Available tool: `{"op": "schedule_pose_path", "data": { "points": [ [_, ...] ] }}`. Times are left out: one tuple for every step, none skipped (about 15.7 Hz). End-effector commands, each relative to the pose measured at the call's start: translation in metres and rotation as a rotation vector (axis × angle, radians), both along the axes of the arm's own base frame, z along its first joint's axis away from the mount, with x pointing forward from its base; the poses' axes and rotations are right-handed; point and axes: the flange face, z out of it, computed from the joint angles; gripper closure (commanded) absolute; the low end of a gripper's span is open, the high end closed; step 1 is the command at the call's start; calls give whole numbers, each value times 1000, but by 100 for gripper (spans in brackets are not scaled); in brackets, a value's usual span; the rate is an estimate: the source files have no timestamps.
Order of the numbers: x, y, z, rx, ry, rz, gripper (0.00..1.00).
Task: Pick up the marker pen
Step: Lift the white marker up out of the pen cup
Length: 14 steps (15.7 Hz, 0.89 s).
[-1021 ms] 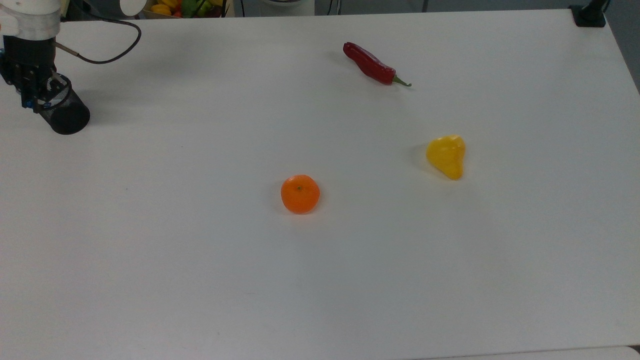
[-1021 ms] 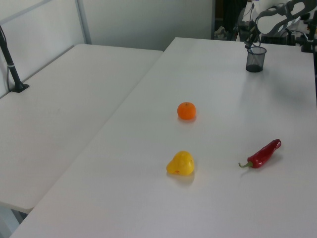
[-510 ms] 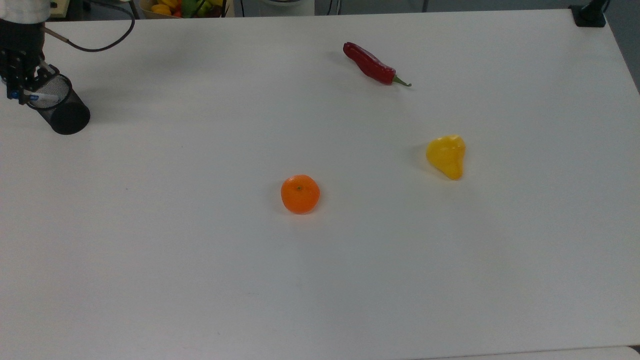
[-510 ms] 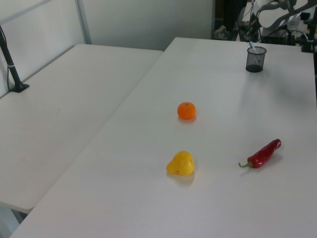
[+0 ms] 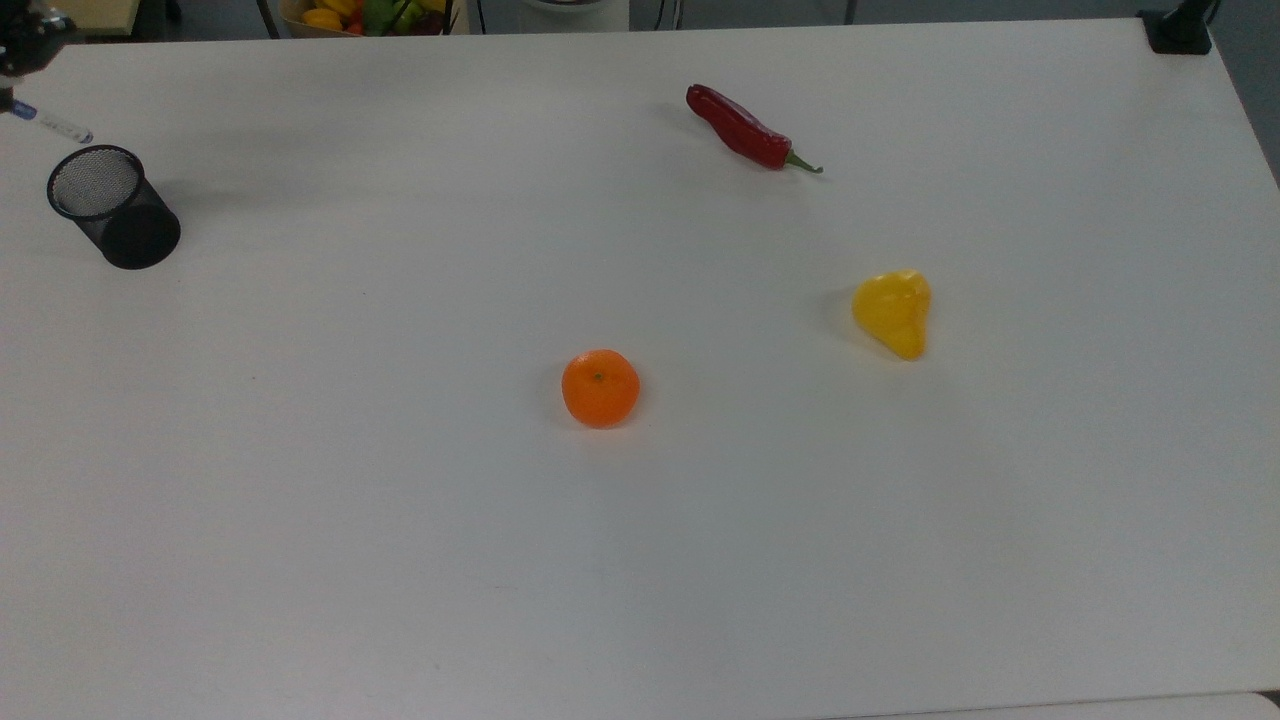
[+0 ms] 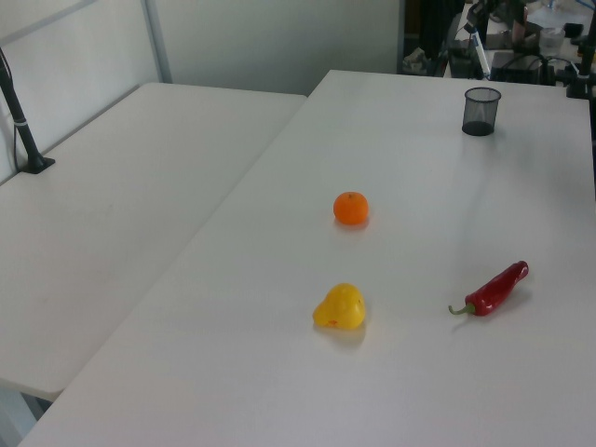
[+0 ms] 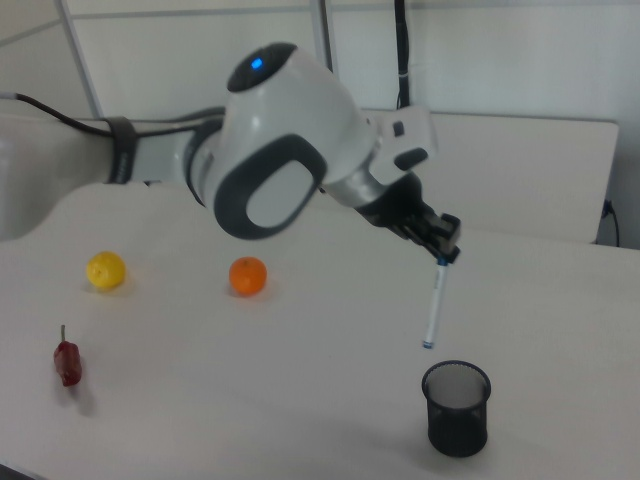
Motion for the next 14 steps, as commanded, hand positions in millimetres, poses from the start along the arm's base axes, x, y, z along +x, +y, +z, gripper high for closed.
{"op": "schedule_pose_path", "data": {
  "points": [
    [-11,53,31,108,36,88,100],
    [-10,67,40,130,37,108,100],
    [-5,86,43,149,62,141,100],
    [0,106,45,165,96,175,100],
    [2,120,44,177,131,199,100],
    [7,139,41,184,154,230,100],
    [11,157,39,191,169,258,100],
    [14,172,35,214,184,270,100],
    [18,201,25,252,233,294,100],
    [20,219,20,260,264,316,100],
    [21,236,15,262,288,345,100],
    [23,253,8,266,319,369,100],
    [25,270,2,277,342,394,100],
    [29,287,-7,302,360,413,100]
  ]
}}
